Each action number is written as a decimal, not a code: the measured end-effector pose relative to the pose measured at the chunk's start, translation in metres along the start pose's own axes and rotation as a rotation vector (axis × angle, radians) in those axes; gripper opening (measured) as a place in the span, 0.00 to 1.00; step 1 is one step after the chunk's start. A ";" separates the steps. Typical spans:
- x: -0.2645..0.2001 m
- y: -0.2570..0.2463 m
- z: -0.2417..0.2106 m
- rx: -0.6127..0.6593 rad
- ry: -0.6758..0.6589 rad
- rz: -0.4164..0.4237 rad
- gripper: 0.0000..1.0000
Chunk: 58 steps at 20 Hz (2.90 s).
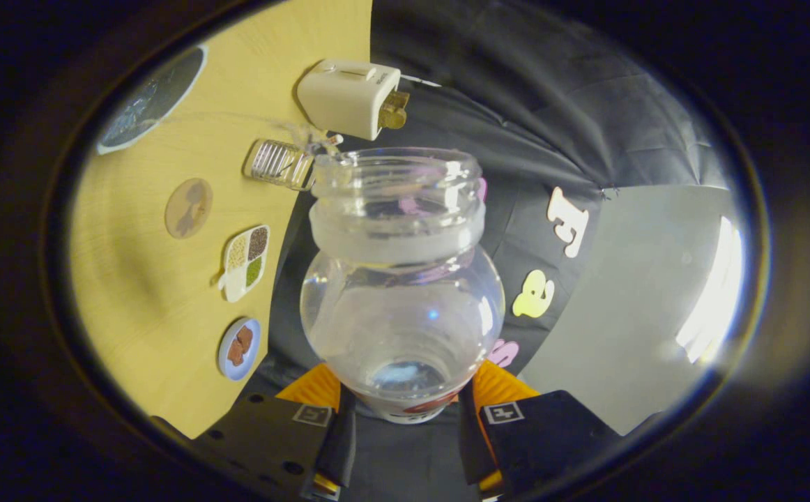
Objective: Take the bottle from table, then pour the juice into the cup, finally place the bottle on the coaster
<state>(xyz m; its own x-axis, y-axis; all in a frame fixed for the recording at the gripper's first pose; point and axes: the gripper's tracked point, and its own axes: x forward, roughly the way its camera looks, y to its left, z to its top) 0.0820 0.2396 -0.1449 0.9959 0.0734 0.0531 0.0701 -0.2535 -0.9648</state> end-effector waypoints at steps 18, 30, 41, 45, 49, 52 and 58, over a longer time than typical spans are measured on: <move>-0.005 -0.011 0.022 -0.093 -0.085 -0.075 0.64; -0.005 -0.020 0.037 -0.179 -0.160 -0.148 0.64; -0.010 -0.025 0.049 -0.219 -0.226 -0.195 0.64; -0.008 -0.027 0.052 -0.233 -0.246 -0.213 0.64; -0.010 -0.030 0.055 -0.244 -0.261 -0.229 0.64; -0.010 -0.031 0.059 -0.246 -0.271 -0.236 0.64; -0.010 -0.035 0.064 -0.260 -0.292 -0.254 0.64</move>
<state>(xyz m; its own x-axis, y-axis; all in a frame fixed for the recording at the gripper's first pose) 0.0662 0.3093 -0.1286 0.8900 0.4236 0.1684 0.3587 -0.4230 -0.8321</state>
